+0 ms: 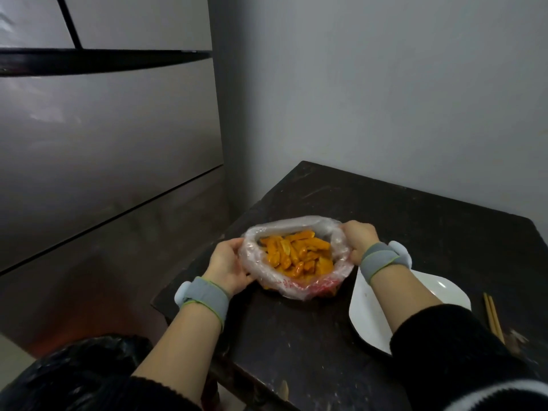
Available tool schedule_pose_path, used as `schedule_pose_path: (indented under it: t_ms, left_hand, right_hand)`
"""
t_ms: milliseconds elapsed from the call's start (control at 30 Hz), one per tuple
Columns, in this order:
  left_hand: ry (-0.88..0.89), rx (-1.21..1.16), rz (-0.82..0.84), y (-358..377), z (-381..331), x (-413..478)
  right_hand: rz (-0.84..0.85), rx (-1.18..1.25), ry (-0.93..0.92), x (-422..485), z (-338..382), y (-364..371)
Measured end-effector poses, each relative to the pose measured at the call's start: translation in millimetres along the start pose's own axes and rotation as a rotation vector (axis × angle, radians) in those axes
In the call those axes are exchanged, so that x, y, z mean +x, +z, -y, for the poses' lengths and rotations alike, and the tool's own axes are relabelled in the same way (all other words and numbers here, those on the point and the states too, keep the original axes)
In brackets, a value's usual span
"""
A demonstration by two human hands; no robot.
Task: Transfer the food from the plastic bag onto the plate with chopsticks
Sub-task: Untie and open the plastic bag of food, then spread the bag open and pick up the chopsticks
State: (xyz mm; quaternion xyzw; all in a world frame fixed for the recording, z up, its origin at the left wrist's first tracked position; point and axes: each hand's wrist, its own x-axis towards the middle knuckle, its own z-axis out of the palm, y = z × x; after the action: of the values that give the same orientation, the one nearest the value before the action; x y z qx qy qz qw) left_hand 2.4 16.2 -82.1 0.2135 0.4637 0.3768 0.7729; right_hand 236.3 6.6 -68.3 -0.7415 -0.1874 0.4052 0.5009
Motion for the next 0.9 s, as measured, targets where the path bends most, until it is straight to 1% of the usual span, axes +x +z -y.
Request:
schedule_pose_path:
  t_ms: [67,133,200,233,300,367,400,467,567,633,700,767,833,900]
  left_hand:
    - [0.044,0.037,-0.051,0.7,0.3,2.7]
    - [0.104,0.110,-0.144,0.5,-0.8,7.8]
    - [0.209,0.210,-0.233,2.0,-2.4,11.2]
    - [0.292,0.296,-0.271,3.0,-2.1,14.6]
    - [0.503,0.582,-0.321,3.9,0.4,20.5]
    - [0.626,0.831,-0.337,7.4,3.6,21.1]
    - [0.637,0.889,-0.340,9.0,4.2,22.0]
    - [0.613,0.905,-0.347,12.2,3.3,23.0]
    - [0.627,0.968,-0.396,12.1,4.7,19.0]
    - [0.694,1.062,-0.462,11.9,10.8,9.8]
    - [0.837,1.131,-0.525,14.3,21.3,-3.1]
    - [1.020,1.162,-0.517,18.5,35.7,-18.4]
    - [1.186,1.203,-0.406,21.4,53.1,-29.9]
    - [1.306,1.274,-0.254,24.1,75.2,-39.1]
  right_hand:
    - [-0.055,-0.158,-0.068,11.0,-0.5,-3.4]
    - [-0.051,-0.261,-0.125,11.8,0.9,-5.8]
    - [-0.029,-0.384,-0.196,-1.7,2.6,-7.2]
    - [-0.023,-0.434,-0.247,-8.2,2.8,-7.9]
    - [0.002,-0.512,-0.346,-19.6,1.8,-9.1]
    - [0.040,-0.595,-0.403,-27.7,1.2,-10.2]
    - [0.060,-0.631,-0.414,-30.3,1.5,-10.8]
    - [0.086,-0.675,-0.423,-34.8,1.3,-14.8]
    - [0.065,-0.703,-0.464,-40.0,0.1,-22.3]
    - [0.046,-0.716,-0.490,-44.8,-2.0,-28.1]
    - [0.011,-0.720,-0.526,-49.2,-5.2,-34.6]
    - [-0.025,-0.722,-0.570,-55.6,-9.4,-42.2]
    - [-0.047,-0.725,-0.599,-61.3,-14.9,-50.6]
    - [-0.079,-0.732,-0.614,-67.5,-21.6,-61.5]
